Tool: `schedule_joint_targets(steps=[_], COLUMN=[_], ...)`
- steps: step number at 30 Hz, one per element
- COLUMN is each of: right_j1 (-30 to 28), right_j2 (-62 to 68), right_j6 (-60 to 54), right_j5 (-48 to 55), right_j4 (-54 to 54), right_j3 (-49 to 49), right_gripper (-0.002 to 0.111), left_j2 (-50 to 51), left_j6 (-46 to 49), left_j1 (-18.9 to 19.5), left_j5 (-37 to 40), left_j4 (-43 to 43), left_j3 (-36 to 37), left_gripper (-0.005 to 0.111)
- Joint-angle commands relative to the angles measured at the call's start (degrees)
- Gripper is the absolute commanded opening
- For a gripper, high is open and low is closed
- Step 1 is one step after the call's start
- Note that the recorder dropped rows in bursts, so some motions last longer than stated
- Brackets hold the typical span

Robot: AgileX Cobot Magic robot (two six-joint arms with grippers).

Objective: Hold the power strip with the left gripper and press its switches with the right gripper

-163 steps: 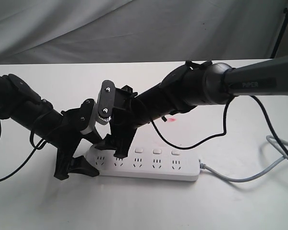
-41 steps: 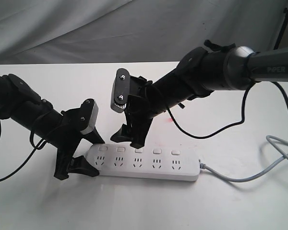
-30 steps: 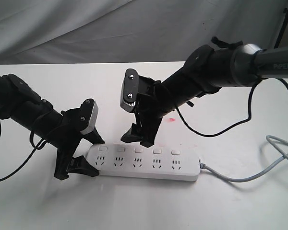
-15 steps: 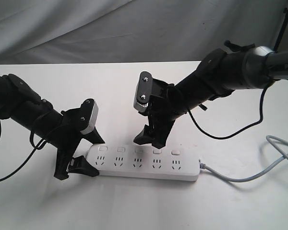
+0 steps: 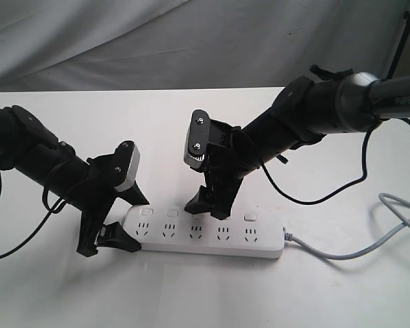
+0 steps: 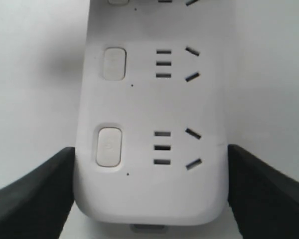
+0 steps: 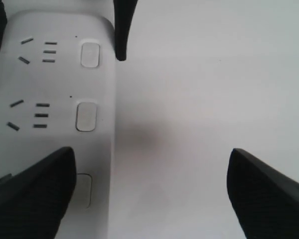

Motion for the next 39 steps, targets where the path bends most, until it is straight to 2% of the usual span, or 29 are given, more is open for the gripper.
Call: schedule_joint_targets(steps=[1, 13, 39], right_j1=[0.1, 0.1, 0.1], right_j2=[-0.1, 0.0, 0.0], right_j6=[-0.4, -1.5, -2.7], right_j5=[-0.2, -3.3, -2.1], right_j4=[0.2, -0.3, -2.4], right_j3=[0.1, 1.3, 2.2], right_gripper=[0.076, 0.076, 0.076], left_j2=[0.2, 0.2, 0.2], left_j6=[0.2, 0.0, -0.1], left_j1=[-0.3, -0.3, -0.3], left_j5=[0.4, 0.4, 0.4], left_j4=[0.2, 0.2, 0.2], left_j3=[-0.2, -0.2, -0.2], left_gripper=[0.006, 0.006, 0.006])
